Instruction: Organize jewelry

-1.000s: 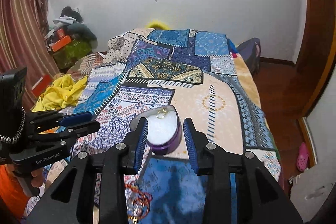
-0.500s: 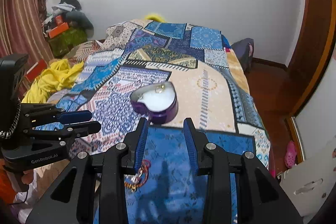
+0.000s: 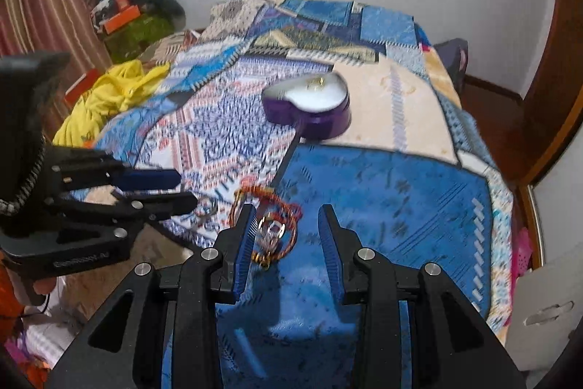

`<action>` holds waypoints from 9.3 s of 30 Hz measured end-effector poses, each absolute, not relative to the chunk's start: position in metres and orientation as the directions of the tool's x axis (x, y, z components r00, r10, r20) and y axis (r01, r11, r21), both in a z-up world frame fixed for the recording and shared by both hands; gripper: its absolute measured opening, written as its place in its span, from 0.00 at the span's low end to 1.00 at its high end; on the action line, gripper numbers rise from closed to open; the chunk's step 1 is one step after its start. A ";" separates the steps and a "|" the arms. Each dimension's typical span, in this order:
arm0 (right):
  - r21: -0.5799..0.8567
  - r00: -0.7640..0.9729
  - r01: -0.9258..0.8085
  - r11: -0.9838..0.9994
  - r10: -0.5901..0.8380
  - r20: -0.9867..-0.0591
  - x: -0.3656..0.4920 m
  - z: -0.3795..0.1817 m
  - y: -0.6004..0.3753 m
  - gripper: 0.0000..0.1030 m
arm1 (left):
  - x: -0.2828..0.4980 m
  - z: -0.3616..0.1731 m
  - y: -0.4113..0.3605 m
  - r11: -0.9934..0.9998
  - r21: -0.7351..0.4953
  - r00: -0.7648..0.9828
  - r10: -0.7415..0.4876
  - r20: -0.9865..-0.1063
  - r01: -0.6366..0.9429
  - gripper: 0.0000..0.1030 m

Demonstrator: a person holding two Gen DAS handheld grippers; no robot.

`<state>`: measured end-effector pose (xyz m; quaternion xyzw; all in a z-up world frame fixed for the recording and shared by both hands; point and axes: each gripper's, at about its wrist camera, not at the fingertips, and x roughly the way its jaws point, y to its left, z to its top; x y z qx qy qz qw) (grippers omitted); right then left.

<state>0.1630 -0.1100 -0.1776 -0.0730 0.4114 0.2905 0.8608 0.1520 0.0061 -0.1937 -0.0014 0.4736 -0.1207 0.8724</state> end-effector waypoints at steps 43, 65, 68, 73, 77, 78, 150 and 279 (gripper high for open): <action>0.170 0.499 -0.545 0.821 0.480 -0.722 0.168 -0.173 -0.116 0.14 | 0.162 -0.206 0.010 0.969 -0.159 0.541 -0.238 -0.807 0.189 0.20; 0.164 0.642 -0.501 0.849 0.493 -0.587 0.200 -0.115 -0.127 0.14 | 0.184 -0.138 0.024 0.979 -0.082 0.687 -0.189 -0.701 0.185 0.20; 0.166 0.656 -0.497 0.852 0.494 -0.571 0.207 -0.109 -0.127 0.14 | 0.191 -0.135 0.025 0.979 -0.077 0.696 -0.187 -0.693 0.187 0.20; 0.174 0.658 -0.496 0.851 0.499 -0.564 0.219 -0.109 -0.123 0.14 | 0.205 -0.134 0.025 0.980 -0.075 0.703 -0.187 -0.686 0.186 0.20; 0.180 0.646 -0.499 0.848 0.502 -0.575 0.230 -0.117 -0.117 0.14 | 0.216 -0.137 0.026 0.978 -0.088 0.704 -0.196 -0.683 0.187 0.20; 0.182 0.641 -0.500 0.847 0.503 -0.580 0.233 -0.120 -0.116 0.14 | 0.219 -0.138 0.027 0.978 -0.092 0.703 -0.198 -0.683 0.186 0.20; 0.046 0.622 -0.516 0.855 0.412 -0.666 0.209 -0.126 -0.108 0.26 | 0.207 -0.130 0.029 0.977 -0.118 0.668 -0.208 -0.715 0.178 0.41; 0.188 0.614 -0.526 0.829 0.524 -0.590 0.284 -0.117 -0.077 0.07 | 0.276 -0.163 0.061 0.986 -0.152 0.698 -0.159 -0.698 0.073 0.09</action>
